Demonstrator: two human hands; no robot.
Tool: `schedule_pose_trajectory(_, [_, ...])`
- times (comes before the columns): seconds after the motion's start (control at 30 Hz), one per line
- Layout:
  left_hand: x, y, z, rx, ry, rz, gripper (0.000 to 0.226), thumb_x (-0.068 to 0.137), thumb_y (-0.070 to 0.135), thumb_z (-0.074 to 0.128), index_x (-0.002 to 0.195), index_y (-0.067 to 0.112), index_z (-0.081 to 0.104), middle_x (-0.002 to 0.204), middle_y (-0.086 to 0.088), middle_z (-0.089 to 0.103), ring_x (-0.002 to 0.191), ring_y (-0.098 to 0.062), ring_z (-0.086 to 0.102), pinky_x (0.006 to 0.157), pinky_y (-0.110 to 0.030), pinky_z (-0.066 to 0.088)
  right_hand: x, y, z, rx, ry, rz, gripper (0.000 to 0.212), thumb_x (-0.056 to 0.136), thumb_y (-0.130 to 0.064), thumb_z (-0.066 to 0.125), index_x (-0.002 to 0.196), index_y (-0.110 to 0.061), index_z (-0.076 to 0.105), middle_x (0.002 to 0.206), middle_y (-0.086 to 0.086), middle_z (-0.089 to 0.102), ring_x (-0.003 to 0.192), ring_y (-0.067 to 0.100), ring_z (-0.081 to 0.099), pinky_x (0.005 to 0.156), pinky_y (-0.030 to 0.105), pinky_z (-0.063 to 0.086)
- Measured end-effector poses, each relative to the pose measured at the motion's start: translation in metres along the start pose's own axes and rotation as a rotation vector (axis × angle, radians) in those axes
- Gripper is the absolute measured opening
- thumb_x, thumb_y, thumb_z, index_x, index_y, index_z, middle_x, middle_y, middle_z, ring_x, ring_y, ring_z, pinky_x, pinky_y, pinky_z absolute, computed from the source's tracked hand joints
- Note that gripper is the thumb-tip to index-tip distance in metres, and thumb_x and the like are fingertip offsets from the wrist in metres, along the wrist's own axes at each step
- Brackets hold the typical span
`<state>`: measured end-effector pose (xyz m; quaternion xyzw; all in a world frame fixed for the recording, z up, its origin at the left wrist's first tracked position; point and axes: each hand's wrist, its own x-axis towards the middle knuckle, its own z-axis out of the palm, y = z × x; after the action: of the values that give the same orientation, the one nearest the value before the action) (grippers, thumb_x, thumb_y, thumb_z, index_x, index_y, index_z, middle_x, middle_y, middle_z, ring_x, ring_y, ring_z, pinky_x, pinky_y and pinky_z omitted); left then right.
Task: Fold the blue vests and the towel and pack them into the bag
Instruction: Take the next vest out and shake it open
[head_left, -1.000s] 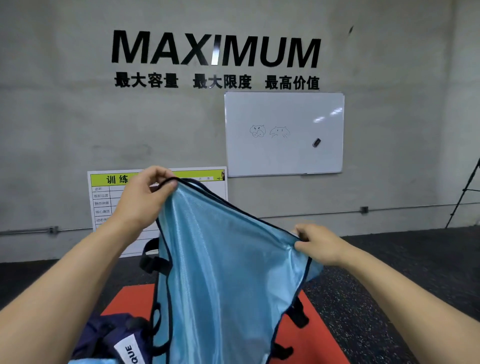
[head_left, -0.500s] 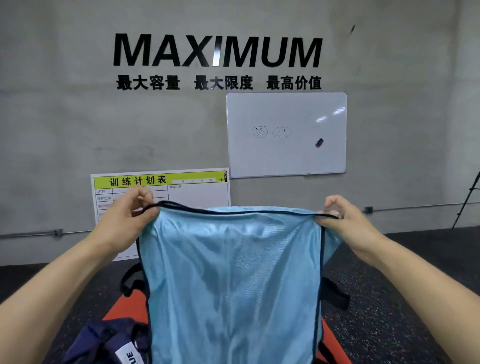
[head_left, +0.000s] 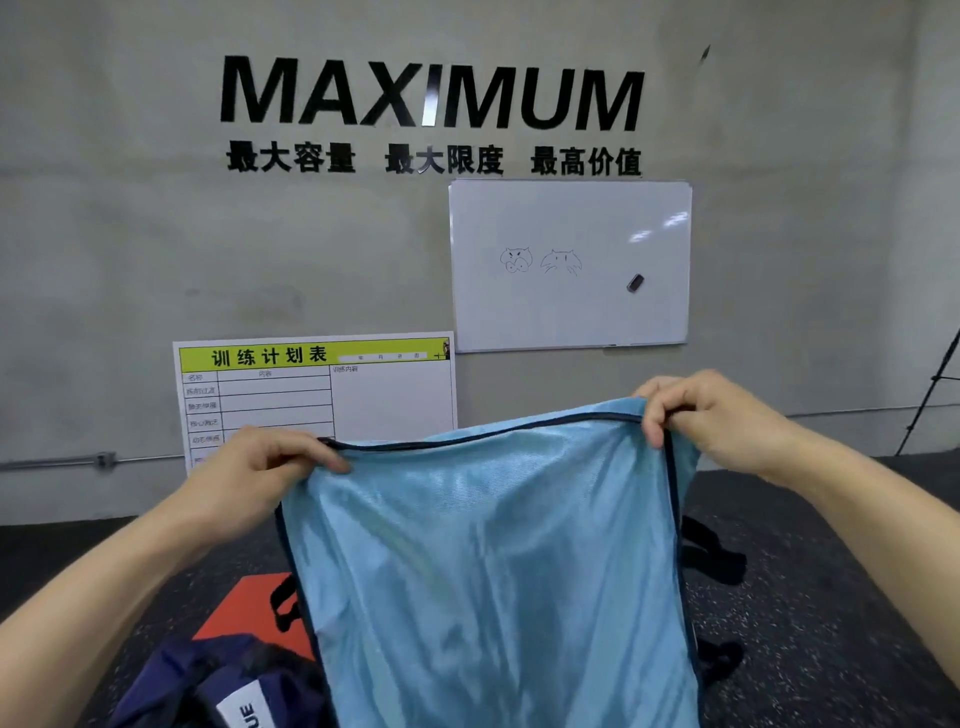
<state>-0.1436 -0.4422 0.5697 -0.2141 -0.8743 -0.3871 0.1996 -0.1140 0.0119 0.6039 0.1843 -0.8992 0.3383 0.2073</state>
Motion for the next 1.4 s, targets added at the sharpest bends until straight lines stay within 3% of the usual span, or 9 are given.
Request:
schedule_pose_trajectory(0.23, [0.027, -0.041, 0.059, 0.042, -0.012, -0.182, 0.041, 0.101, 0.007, 0.055, 0.088, 0.035, 0.082, 0.097, 0.010, 0.078, 0.072, -0.017, 0.067, 0.067, -0.020, 0.051, 0.031, 0.061, 0.057, -0.681, -0.144, 0.208, 0.029, 0.103, -0.023, 0.055, 0.117, -0.040, 0.074, 0.116, -0.015, 0.072, 0.091, 0.011, 0.059, 0.092, 0.032, 0.050])
schedule_pose_trajectory(0.3, [0.040, -0.050, 0.080, -0.061, 0.016, -0.268, 0.037, 0.101, 0.002, 0.052, 0.096, 0.024, 0.081, 0.088, -0.007, 0.078, 0.058, -0.019, 0.066, 0.055, -0.025, 0.055, 0.042, 0.075, 0.077, -0.551, -0.196, 0.329, 0.029, 0.102, -0.022, 0.057, 0.123, -0.032, 0.073, 0.122, -0.006, 0.072, 0.101, 0.019, 0.067, 0.089, 0.032, 0.054])
schedule_pose_trajectory(0.43, [0.069, -0.067, 0.104, -0.256, 0.066, -0.327, 0.026, 0.103, 0.002, 0.049, 0.113, 0.007, 0.073, 0.085, -0.016, 0.077, 0.078, -0.014, 0.075, 0.069, -0.027, 0.061, 0.063, 0.087, 0.100, 0.174, -0.134, 0.544, 0.035, 0.104, -0.032, 0.058, 0.135, -0.016, 0.062, 0.100, 0.007, 0.069, 0.067, 0.015, 0.066, 0.060, 0.028, 0.054])
schedule_pose_trajectory(0.53, [0.093, -0.083, 0.109, -0.244, 0.083, -0.274, 0.020, 0.100, 0.017, 0.061, 0.106, 0.029, 0.075, 0.096, 0.001, 0.079, 0.096, -0.014, 0.074, 0.100, -0.039, 0.054, 0.083, 0.098, 0.112, 0.545, -0.043, 0.541, 0.050, 0.106, -0.037, 0.052, 0.148, -0.011, 0.047, 0.141, 0.000, 0.054, 0.109, 0.017, 0.069, 0.088, 0.031, 0.060])
schedule_pose_trajectory(0.67, [0.123, -0.075, 0.110, -0.218, 0.228, -0.172, 0.018, 0.100, 0.020, 0.061, 0.110, 0.030, 0.071, 0.108, 0.005, 0.072, 0.098, -0.014, 0.064, 0.087, -0.023, 0.049, 0.108, 0.103, 0.121, 0.623, 0.115, 0.359, 0.029, 0.108, -0.038, 0.046, 0.133, -0.029, 0.058, 0.140, -0.010, 0.056, 0.121, 0.003, 0.056, 0.116, 0.028, 0.037])
schedule_pose_trajectory(0.8, [0.146, -0.071, 0.102, -0.222, 0.352, -0.099, 0.025, 0.101, 0.018, 0.059, 0.123, 0.024, 0.069, 0.104, -0.001, 0.066, 0.091, -0.014, 0.057, 0.070, -0.009, 0.043, 0.117, 0.099, 0.122, 0.740, 0.302, 0.234, 0.026, 0.108, -0.033, 0.047, 0.130, -0.027, 0.061, 0.119, -0.021, 0.065, 0.116, -0.001, 0.061, 0.112, 0.025, 0.041])
schedule_pose_trajectory(1.0, [0.123, -0.066, 0.100, -0.280, 0.372, -0.034, 0.025, 0.100, 0.009, 0.058, 0.122, 0.013, 0.071, 0.114, -0.005, 0.071, 0.103, -0.012, 0.062, 0.083, -0.009, 0.047, 0.098, 0.101, 0.113, 0.681, 0.456, 0.129, 0.027, 0.109, -0.026, 0.045, 0.119, -0.019, 0.070, 0.116, -0.014, 0.071, 0.109, -0.007, 0.065, 0.095, 0.013, 0.051])
schedule_pose_trajectory(1.2, [0.038, -0.086, 0.121, -0.288, 0.275, -0.047, 0.019, 0.098, 0.002, 0.060, 0.105, 0.012, 0.075, 0.107, 0.007, 0.074, 0.091, 0.012, 0.064, 0.082, -0.001, 0.043, 0.026, 0.133, 0.139, 0.504, 0.379, 0.219, 0.038, 0.107, -0.040, 0.046, 0.109, -0.020, 0.078, 0.110, -0.015, 0.074, 0.107, -0.002, 0.067, 0.095, 0.014, 0.045])
schedule_pose_trajectory(1.4, [-0.074, -0.142, 0.168, -0.195, 0.059, -0.089, 0.025, 0.093, -0.003, 0.066, 0.092, 0.019, 0.078, 0.099, 0.008, 0.077, 0.094, -0.013, 0.070, 0.086, -0.012, 0.049, -0.083, 0.171, 0.200, 0.369, 0.248, 0.336, 0.046, 0.104, -0.044, 0.048, 0.081, -0.023, 0.082, 0.092, -0.011, 0.079, 0.094, 0.006, 0.073, 0.092, 0.021, 0.051])
